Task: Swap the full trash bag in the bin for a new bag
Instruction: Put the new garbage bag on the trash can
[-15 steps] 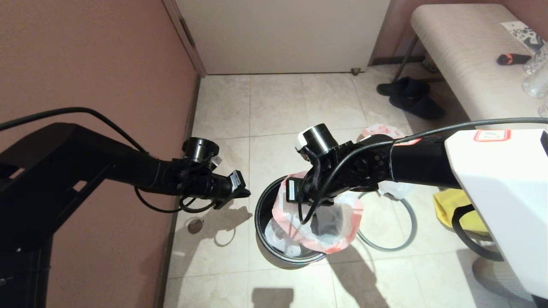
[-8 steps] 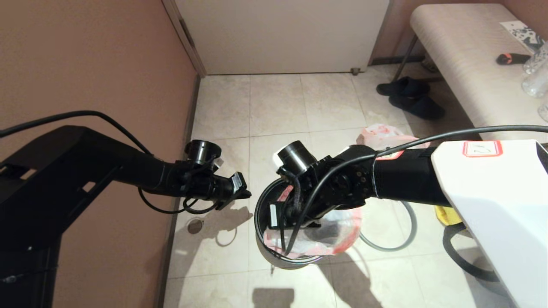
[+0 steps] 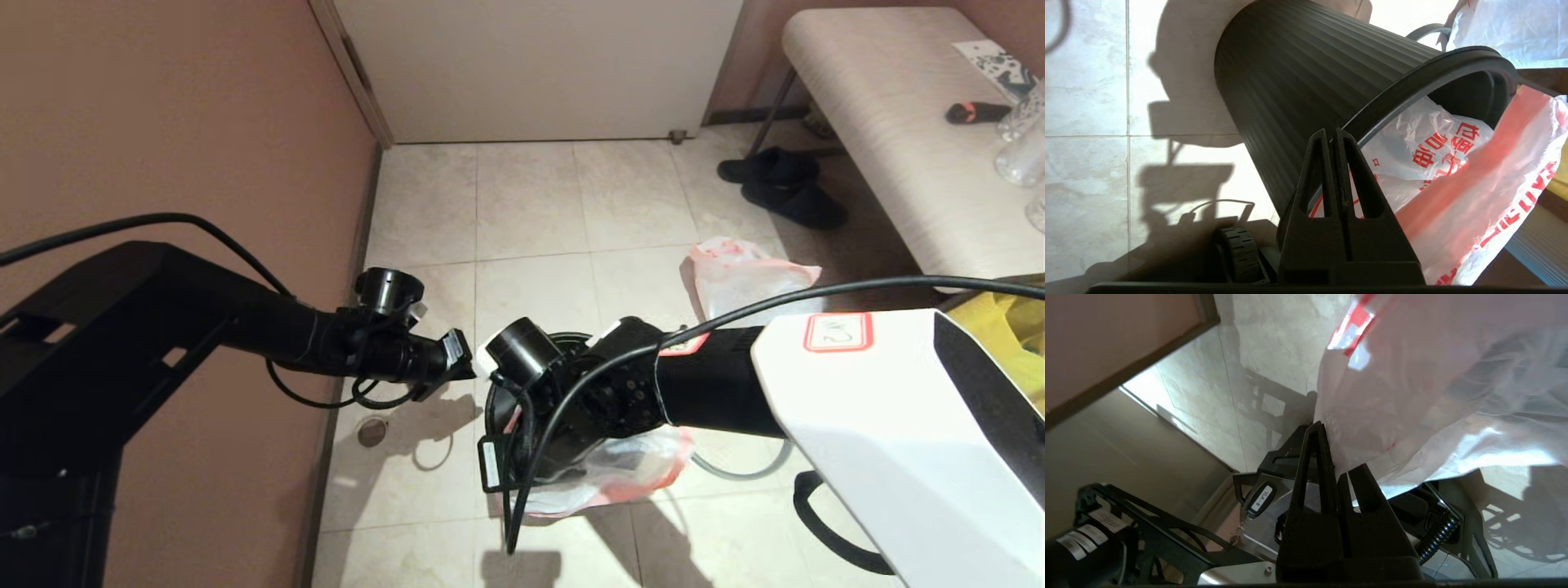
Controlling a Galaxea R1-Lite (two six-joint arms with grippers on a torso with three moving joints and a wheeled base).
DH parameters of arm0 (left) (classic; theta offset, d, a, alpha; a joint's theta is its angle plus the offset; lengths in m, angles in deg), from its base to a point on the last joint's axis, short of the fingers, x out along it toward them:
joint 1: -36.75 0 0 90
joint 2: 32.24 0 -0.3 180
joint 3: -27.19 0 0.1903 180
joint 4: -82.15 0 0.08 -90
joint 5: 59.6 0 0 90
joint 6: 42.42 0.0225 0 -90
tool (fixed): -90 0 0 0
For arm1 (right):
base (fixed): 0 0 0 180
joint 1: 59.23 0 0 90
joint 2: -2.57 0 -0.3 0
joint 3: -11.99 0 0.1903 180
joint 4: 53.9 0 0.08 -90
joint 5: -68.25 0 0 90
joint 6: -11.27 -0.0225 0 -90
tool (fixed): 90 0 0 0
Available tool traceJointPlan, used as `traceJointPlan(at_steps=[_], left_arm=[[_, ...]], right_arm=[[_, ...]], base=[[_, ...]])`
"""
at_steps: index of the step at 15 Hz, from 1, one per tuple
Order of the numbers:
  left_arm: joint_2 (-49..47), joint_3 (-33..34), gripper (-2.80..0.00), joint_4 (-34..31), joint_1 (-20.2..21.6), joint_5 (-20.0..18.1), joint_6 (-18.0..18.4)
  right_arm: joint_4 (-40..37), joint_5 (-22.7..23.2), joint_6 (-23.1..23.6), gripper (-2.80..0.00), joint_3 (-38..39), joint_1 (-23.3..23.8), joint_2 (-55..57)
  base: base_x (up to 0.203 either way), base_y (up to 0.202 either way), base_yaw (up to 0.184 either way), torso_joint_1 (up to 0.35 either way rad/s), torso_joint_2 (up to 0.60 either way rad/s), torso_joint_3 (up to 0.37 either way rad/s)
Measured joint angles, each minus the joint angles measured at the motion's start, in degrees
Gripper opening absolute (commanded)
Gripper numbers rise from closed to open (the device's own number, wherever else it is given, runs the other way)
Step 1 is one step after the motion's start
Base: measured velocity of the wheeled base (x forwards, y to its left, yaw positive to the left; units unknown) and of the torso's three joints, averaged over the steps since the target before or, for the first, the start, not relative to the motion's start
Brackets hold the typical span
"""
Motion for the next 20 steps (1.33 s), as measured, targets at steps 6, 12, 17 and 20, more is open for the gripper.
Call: traceJointPlan(at_steps=[6, 12, 17, 20], left_arm=[[-0.2, -0.09, -2.8, -0.01, 0.12, 0.02, -0.04], [-0.2, -0.09, -2.8, -0.04, 0.12, 0.0, -0.06], [-0.22, -0.09, -2.8, 0.0, 0.1, 0.53, -0.02], [-0.43, -0.12, -2.8, -0.01, -0.01, 1.32, 0.02]], right_arm=[[-2.11, -0.3, 0.08, 0.0, -0.05, -0.71, -1.42], [-8.25, -4.64, -0.09, 0.0, 3.55, 0.56, -7.82], [-8.04, -7.02, -0.2, -2.8, 10.79, 7.25, -12.65], [-3.83, -7.77, -0.16, -2.8, 11.56, 11.31, -12.04]], base=[[0.0, 0.0, 0.0, 0.0, 0.0, 0.0], [0.0, 0.0, 0.0, 0.0, 0.0, 0.0], [0.0, 0.0, 0.0, 0.0, 0.0, 0.0], [0.0, 0.0, 0.0, 0.0, 0.0, 0.0]])
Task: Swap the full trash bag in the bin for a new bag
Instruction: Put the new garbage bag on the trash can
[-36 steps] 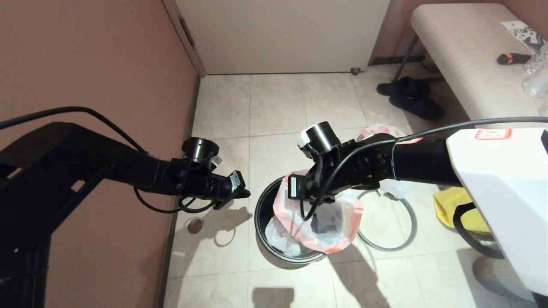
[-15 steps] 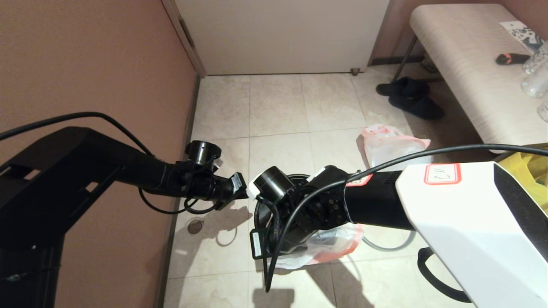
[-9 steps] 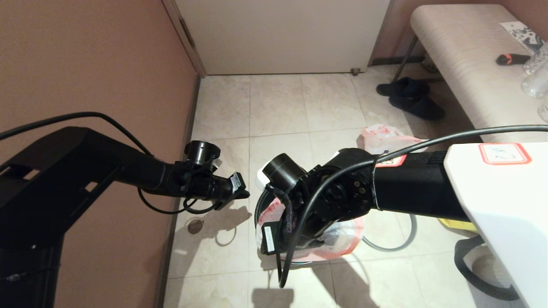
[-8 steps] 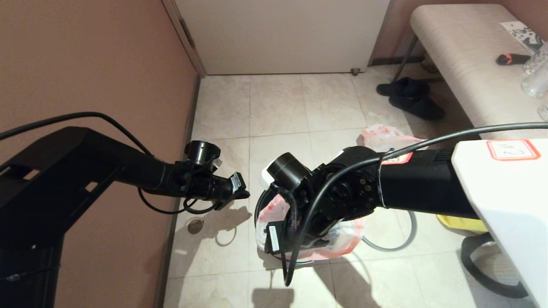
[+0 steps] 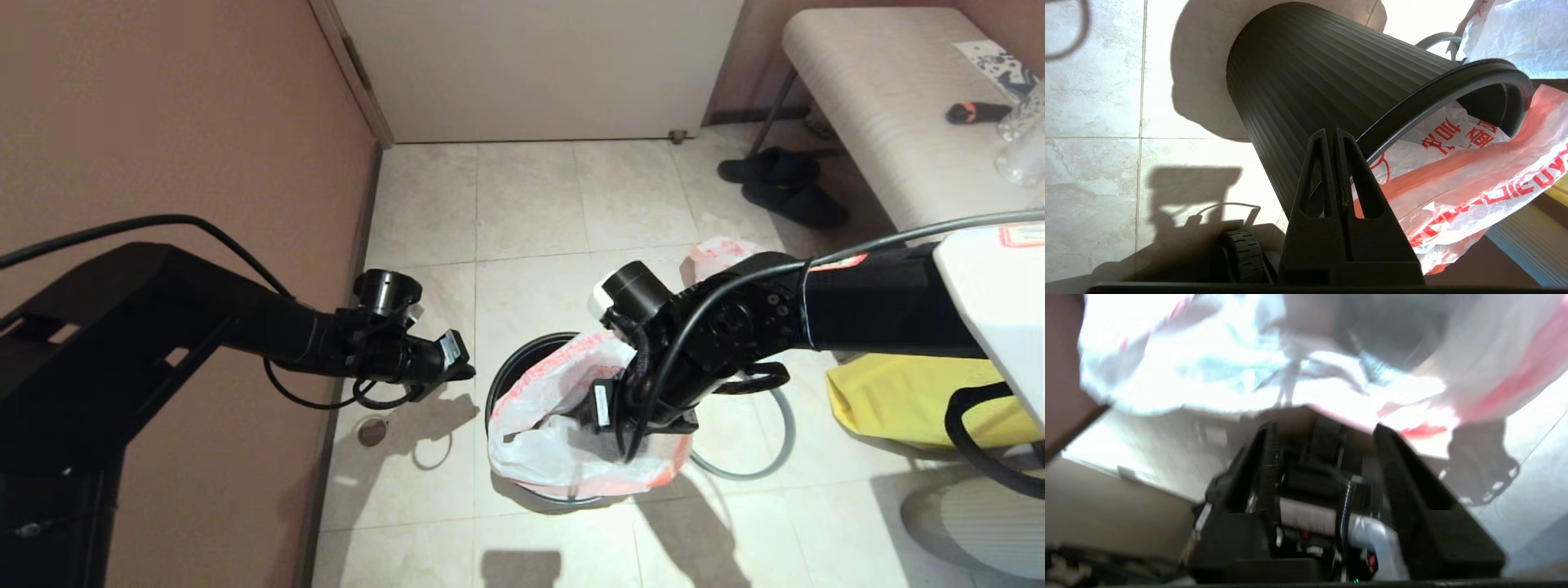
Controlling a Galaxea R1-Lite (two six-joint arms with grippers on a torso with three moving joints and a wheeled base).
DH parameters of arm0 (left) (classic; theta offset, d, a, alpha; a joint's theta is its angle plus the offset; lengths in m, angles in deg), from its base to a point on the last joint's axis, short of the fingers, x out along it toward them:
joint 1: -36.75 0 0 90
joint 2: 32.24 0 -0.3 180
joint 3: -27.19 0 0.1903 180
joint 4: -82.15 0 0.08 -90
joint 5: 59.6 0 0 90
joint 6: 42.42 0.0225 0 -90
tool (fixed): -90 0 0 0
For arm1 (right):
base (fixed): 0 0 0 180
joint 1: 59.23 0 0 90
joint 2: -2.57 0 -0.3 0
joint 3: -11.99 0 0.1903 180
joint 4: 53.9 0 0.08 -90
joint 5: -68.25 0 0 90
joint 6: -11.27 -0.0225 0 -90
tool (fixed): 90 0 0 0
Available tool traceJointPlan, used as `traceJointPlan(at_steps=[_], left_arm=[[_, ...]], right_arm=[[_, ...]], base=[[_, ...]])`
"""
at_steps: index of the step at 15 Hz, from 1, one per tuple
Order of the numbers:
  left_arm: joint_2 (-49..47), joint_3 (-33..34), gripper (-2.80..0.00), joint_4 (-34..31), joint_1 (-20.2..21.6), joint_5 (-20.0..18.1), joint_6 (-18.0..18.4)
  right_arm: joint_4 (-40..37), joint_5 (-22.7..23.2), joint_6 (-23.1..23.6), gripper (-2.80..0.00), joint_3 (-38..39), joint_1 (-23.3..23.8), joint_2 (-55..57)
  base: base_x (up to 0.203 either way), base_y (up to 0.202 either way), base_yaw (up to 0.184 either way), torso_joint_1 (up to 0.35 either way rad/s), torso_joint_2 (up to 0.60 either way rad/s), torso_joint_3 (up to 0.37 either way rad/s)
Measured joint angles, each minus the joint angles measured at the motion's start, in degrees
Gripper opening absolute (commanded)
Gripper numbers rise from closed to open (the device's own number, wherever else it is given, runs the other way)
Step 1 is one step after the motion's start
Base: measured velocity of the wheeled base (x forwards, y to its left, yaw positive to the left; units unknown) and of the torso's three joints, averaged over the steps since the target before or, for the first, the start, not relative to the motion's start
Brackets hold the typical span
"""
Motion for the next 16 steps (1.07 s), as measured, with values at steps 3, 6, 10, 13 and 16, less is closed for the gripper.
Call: traceJointPlan(at_steps=[3, 6, 10, 13, 16], left_arm=[[-0.1, -0.05, -2.8, 0.0, 0.05, 0.02, 0.0], [-0.17, -0.05, -2.8, 0.48, -0.06, 0.02, 0.0], [-0.21, -0.05, -2.8, 0.52, -0.04, 0.02, -0.02], [-0.21, -0.05, -2.8, 0.52, 0.02, 0.0, 0.02], [-0.21, -0.05, -2.8, 0.52, 0.05, 0.0, -0.02]], right_arm=[[3.62, -3.71, -0.01, -2.8, 0.13, 3.56, 3.25], [3.81, -6.87, -0.01, -2.8, 1.08, 5.77, 5.07], [3.86, -8.43, -0.02, -2.8, 2.42, 6.89, 5.67], [4.02, -9.01, -0.09, -2.8, 3.17, 7.4, 6.42], [4.0, -9.15, -0.51, -2.8, 3.28, 7.79, 8.42]], base=[[0.0, 0.0, 0.0, 0.0, 0.0, 0.0], [0.0, 0.0, 0.0, 0.0, 0.0, 0.0], [0.0, 0.0, 0.0, 0.0, 0.0, 0.0], [0.0, 0.0, 0.0, 0.0, 0.0, 0.0], [0.0, 0.0, 0.0, 0.0, 0.0, 0.0]])
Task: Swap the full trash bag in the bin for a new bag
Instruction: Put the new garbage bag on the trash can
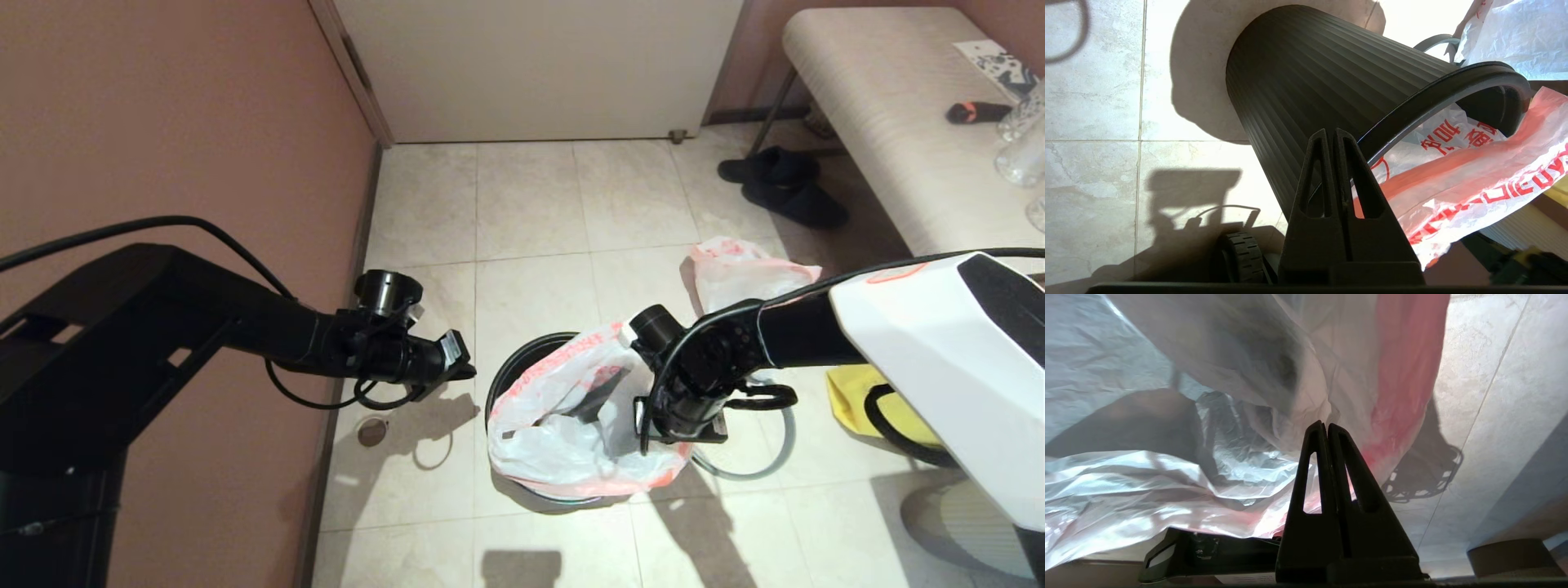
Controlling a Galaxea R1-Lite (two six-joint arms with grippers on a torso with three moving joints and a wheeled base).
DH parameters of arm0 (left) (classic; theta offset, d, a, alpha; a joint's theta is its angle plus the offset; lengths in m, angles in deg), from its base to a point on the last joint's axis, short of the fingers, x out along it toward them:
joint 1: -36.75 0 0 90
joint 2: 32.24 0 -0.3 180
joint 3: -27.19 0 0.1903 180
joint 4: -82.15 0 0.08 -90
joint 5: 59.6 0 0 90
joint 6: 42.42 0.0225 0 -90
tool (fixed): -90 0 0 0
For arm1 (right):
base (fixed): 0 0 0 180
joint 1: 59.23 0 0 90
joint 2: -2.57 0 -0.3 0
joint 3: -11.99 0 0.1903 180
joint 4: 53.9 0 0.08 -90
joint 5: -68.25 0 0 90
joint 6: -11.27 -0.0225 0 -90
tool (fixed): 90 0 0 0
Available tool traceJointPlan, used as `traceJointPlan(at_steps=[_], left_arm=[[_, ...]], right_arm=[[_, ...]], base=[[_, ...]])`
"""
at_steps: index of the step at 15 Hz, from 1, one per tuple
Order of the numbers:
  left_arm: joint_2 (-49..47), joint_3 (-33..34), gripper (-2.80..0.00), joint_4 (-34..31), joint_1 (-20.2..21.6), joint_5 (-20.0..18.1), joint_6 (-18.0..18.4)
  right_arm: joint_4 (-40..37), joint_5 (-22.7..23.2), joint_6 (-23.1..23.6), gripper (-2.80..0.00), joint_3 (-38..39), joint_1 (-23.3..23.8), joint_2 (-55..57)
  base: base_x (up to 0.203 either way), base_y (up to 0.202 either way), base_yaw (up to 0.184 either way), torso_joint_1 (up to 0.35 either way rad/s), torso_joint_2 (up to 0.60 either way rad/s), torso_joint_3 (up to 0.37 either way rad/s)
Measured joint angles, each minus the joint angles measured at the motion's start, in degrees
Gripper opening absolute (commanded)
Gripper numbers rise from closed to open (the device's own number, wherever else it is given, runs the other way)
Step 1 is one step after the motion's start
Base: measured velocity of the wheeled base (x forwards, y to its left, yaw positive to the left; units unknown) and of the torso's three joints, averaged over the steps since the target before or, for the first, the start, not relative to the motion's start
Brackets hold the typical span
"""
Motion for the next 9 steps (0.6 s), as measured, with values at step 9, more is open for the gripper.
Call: traceJointPlan(at_steps=[9], left_arm=[[-0.02, 0.0, -2.8, 0.0, 0.0, 0.02, 0.0]], right_arm=[[1.92, -0.02, -1.06, -2.8, -0.52, -0.49, 5.53]], base=[[0.0, 0.0, 0.0, 0.0, 0.0, 0.0]])
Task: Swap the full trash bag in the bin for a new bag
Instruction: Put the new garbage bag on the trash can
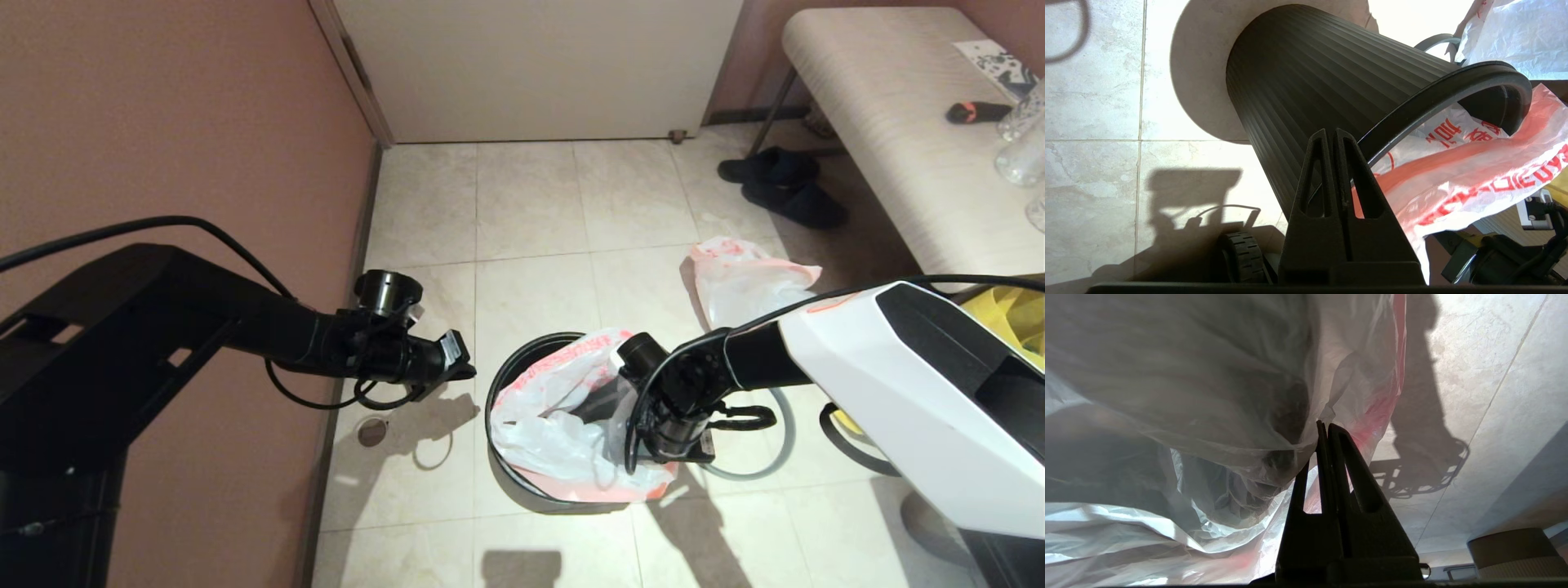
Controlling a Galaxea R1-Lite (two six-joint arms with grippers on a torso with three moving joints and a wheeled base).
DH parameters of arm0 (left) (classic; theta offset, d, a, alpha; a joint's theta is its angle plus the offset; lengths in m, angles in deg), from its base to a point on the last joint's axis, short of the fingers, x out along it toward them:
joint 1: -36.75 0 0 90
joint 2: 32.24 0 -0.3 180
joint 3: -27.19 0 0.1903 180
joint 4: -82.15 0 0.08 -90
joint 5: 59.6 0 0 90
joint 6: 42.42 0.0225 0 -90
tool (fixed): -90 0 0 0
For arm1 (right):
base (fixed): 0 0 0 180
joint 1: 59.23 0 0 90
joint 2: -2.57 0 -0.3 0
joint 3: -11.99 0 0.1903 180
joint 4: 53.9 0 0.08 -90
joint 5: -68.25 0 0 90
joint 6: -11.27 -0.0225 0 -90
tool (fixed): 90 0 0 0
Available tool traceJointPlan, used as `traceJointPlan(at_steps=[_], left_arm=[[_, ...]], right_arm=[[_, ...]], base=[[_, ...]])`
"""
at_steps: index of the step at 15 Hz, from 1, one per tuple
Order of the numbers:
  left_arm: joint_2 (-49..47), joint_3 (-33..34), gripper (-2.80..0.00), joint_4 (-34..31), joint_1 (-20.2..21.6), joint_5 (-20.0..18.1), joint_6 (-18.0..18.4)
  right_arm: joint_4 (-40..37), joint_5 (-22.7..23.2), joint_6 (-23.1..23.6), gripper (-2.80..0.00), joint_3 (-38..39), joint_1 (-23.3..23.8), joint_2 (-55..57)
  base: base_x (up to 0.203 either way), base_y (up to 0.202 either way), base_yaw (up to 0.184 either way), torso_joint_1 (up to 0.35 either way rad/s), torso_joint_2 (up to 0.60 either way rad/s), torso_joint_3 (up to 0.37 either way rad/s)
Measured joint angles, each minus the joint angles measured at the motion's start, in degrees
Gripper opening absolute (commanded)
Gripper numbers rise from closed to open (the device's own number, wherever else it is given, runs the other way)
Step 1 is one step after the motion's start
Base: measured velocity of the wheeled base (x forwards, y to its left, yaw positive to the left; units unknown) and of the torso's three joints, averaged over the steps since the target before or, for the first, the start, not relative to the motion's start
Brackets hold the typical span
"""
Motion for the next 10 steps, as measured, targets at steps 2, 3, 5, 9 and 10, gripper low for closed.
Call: traceJointPlan(at_steps=[2, 3, 5, 9, 10], left_arm=[[-0.02, 0.0, -2.8, -0.02, 0.0, 0.0, 0.02], [-0.02, 0.0, -2.8, 0.0, 0.0, -0.02, 0.02], [-0.05, 0.0, -2.8, 0.0, 0.0, -0.02, 0.03], [-0.28, -0.04, -2.8, -0.02, -0.13, 0.72, 0.02], [-0.49, -0.34, -2.8, -0.04, -0.17, 1.38, 0.02]], right_arm=[[-0.58, 0.2, -0.23, -2.8, 0.32, -0.67, -0.89], [-1.38, 0.33, -0.55, -2.8, 0.55, -1.05, -1.82], [-4.68, 0.56, -1.85, -2.8, 1.12, -2.25, -4.59], [-7.78, 0.63, -2.64, -2.8, 4.68, -4.94, -11.2], [-7.8, 0.61, -2.58, -2.8, 5.5, -6.69, -12.42]], base=[[0.0, 0.0, 0.0, 0.0, 0.0, 0.0], [0.0, 0.0, 0.0, 0.0, 0.0, 0.0], [0.0, 0.0, 0.0, 0.0, 0.0, 0.0], [0.0, 0.0, 0.0, 0.0, 0.0, 0.0], [0.0, 0.0, 0.0, 0.0, 0.0, 0.0]])
